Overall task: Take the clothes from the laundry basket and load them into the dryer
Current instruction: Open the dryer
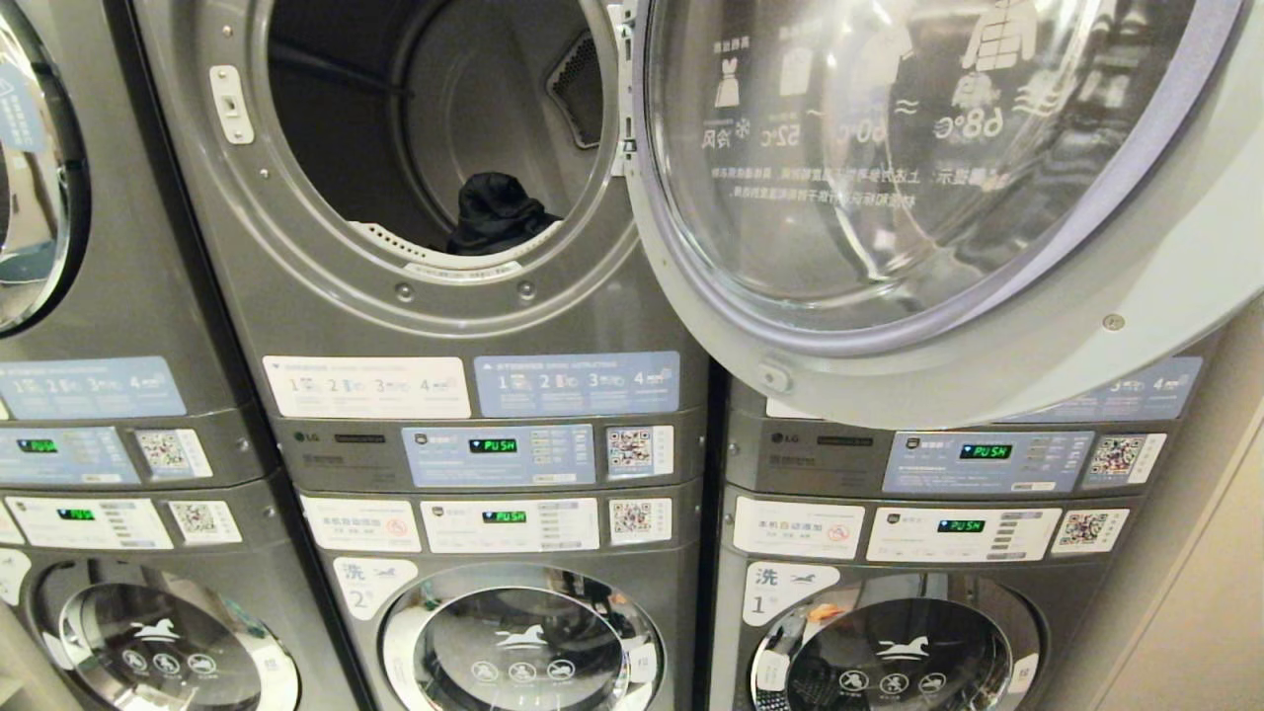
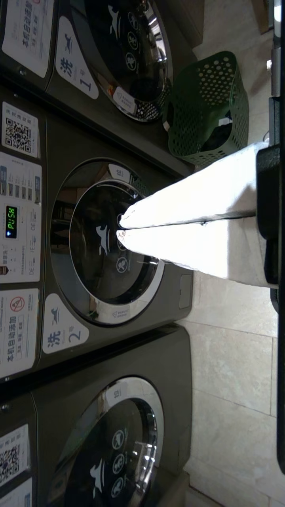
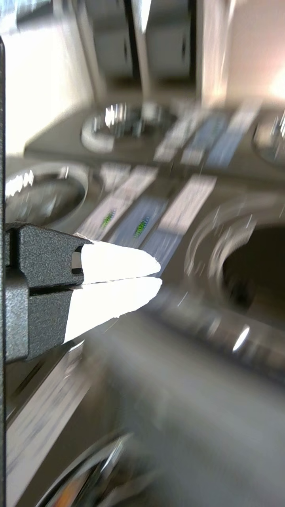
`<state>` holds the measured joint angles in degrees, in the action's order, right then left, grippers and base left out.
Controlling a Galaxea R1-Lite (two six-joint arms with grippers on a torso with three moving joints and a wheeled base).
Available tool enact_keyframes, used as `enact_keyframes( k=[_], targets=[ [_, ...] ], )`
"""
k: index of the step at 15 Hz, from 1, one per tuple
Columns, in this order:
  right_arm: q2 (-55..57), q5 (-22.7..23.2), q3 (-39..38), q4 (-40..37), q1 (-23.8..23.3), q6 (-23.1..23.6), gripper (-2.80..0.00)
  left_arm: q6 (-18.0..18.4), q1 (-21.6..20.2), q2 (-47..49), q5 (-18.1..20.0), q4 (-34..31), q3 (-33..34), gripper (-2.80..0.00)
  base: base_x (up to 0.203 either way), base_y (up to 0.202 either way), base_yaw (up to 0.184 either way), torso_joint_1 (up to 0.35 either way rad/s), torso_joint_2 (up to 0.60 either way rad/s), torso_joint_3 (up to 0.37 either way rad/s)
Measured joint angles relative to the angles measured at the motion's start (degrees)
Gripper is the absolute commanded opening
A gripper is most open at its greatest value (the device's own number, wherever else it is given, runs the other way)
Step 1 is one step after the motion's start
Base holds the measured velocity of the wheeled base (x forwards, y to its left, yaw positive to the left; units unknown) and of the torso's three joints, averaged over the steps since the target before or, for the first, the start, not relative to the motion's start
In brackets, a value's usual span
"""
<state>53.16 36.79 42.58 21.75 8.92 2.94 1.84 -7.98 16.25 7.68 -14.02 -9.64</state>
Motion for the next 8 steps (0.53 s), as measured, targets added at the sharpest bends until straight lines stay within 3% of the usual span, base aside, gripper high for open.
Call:
enact_keyframes(
  k=[4,8],
  targets=[
    [6.3,0.6,4.3,1.1,3.8,-1.1,-2.80,-1.8,0.4,-0.1,0.4,0.8,1.5,-2.80,0.000,0.000,0.000,0.000,0.00,0.000],
    [8.1,-7.1,3.8,2.1,3.9,0.0,-2.80,-2.8,0.4,-0.2,-1.0,0.7,1.6,-2.80,0.000,0.000,0.000,0.000,0.00,0.000]
  ],
)
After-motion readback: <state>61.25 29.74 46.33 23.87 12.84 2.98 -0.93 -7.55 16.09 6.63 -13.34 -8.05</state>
